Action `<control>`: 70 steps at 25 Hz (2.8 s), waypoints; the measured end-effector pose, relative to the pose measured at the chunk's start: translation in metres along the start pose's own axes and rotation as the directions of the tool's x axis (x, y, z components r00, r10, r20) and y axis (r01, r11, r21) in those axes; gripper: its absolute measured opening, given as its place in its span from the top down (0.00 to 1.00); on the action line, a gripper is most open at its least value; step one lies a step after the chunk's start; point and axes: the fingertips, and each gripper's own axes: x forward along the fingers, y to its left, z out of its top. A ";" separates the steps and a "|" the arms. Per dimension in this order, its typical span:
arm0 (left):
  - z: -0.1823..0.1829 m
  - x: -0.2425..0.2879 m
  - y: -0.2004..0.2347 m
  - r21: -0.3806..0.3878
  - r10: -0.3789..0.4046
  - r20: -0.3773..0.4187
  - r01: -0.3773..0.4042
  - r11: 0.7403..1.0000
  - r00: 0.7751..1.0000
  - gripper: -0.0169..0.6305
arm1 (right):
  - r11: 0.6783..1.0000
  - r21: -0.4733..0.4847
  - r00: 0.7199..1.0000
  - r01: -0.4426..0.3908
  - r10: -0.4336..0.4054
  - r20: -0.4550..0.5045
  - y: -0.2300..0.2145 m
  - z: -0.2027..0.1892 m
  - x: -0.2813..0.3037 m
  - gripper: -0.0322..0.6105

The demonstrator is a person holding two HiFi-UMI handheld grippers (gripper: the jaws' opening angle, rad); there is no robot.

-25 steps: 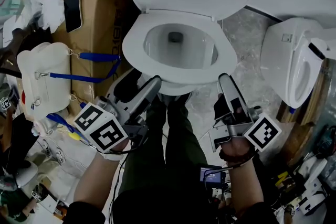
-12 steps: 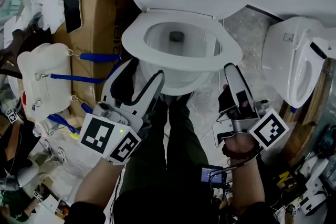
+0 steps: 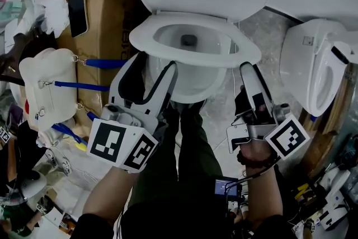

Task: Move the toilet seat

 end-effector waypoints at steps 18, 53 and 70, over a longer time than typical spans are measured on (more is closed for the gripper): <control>0.036 0.032 0.004 0.063 0.018 0.033 -0.020 0.998 0.999 0.55 | 0.870 -0.489 0.997 0.066 -0.079 -0.006 0.037 0.010 0.015 0.48; 0.114 0.133 0.026 0.102 0.091 0.044 -0.095 0.990 0.995 0.55 | 0.822 -0.560 0.993 0.103 -0.114 0.015 0.039 0.072 0.028 0.48; 0.133 0.105 0.012 0.070 0.099 0.008 -0.100 0.993 0.995 0.55 | 0.820 -0.564 0.994 0.097 -0.104 0.020 0.068 0.090 0.002 0.48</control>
